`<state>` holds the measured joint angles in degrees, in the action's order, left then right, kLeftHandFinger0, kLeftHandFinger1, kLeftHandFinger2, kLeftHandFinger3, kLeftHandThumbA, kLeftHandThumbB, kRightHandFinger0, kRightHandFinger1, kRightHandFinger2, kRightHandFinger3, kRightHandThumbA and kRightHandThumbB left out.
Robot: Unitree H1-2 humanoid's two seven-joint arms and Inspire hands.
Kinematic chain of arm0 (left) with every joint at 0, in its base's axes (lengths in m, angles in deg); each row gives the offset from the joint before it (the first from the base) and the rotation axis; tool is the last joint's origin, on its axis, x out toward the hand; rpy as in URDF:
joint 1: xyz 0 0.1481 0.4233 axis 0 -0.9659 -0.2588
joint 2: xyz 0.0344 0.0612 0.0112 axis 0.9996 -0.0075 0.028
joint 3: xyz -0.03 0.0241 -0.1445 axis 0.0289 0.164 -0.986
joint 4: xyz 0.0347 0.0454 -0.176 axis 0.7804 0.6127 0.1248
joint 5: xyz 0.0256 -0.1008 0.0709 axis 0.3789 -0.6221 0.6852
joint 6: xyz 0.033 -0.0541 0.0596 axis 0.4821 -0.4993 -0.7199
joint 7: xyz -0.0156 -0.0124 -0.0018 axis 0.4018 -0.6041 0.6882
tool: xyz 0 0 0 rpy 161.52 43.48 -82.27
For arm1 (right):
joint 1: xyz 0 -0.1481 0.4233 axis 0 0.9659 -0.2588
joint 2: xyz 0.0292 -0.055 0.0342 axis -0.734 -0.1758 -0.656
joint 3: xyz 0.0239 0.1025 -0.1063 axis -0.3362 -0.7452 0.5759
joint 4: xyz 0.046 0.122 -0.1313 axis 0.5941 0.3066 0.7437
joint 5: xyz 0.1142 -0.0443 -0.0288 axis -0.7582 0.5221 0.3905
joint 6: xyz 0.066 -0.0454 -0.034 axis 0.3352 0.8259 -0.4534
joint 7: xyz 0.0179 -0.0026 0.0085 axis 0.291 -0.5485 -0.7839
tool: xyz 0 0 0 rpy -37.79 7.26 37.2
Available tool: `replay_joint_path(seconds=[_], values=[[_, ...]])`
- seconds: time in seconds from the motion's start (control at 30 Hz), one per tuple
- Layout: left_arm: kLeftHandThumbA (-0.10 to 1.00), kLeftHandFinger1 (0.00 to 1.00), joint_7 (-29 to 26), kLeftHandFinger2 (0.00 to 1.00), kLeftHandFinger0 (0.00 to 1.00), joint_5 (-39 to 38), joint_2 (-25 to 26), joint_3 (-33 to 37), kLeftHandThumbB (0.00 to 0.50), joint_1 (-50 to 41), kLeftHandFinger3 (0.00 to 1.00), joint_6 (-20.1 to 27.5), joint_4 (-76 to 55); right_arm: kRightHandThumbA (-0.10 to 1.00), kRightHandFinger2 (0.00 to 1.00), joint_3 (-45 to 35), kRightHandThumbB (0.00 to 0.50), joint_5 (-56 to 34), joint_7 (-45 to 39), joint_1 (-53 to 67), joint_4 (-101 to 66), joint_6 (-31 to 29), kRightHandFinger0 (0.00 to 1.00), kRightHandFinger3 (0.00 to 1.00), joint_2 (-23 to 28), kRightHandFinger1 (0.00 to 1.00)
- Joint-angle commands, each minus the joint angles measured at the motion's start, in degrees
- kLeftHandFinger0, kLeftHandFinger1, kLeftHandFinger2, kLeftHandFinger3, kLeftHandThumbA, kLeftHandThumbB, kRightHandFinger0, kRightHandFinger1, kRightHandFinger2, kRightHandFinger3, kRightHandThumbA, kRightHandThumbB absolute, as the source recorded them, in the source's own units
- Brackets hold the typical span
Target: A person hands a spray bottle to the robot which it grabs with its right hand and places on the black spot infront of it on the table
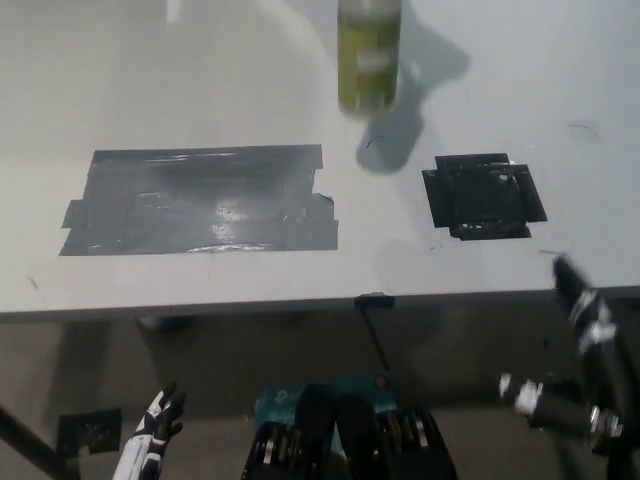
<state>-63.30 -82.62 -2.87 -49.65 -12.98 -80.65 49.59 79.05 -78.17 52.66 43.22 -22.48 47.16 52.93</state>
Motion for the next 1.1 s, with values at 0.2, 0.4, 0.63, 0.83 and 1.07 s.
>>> replay_joint_path(seconds=[0.2,0.4,0.63,0.83,1.07], values=[[1.0,1.0,0.0,1.0,1.0,1.0,0.3,0.3,0.122,-0.1,1.0,1.2,-2.4,1.0,1.0,-3.7,0.383,-6.4,-1.8,-26.8,15.3,16.5,1.0,1.0,1.3,1.0],[1.0,1.0,0.1,1.0,1.0,1.4,0.5,0.6,0.124,-0.2,1.0,1.6,-2.6,1.0,1.0,-3.4,0.492,-5.6,-2.2,-36.5,28.3,17.4,1.0,1.0,1.1,1.0],[1.0,1.0,-0.1,1.0,1.0,1.9,0.4,0.7,0.101,0.1,1.0,1.7,-2.7,1.0,1.0,-2.3,0.448,-6.7,-4.4,-47.4,41.8,18.3,1.0,1.0,-0.2,1.0],[1.0,1.0,-0.2,1.0,1.0,2.1,0.6,0.7,0.105,-0.1,1.0,2.6,-2.7,0.99,1.0,-1.2,0.458,-5.7,-4.1,-53.1,49.7,17.7,1.0,1.0,-2.3,1.0],[1.0,1.0,0.1,1.0,1.0,0.6,0.4,0.2,0.096,0.6,1.0,2.0,-3.0,0.96,1.0,-0.5,0.5,-4.4,-3.3,-58.9,59.5,15.5,1.0,1.0,-4.1,1.0]])
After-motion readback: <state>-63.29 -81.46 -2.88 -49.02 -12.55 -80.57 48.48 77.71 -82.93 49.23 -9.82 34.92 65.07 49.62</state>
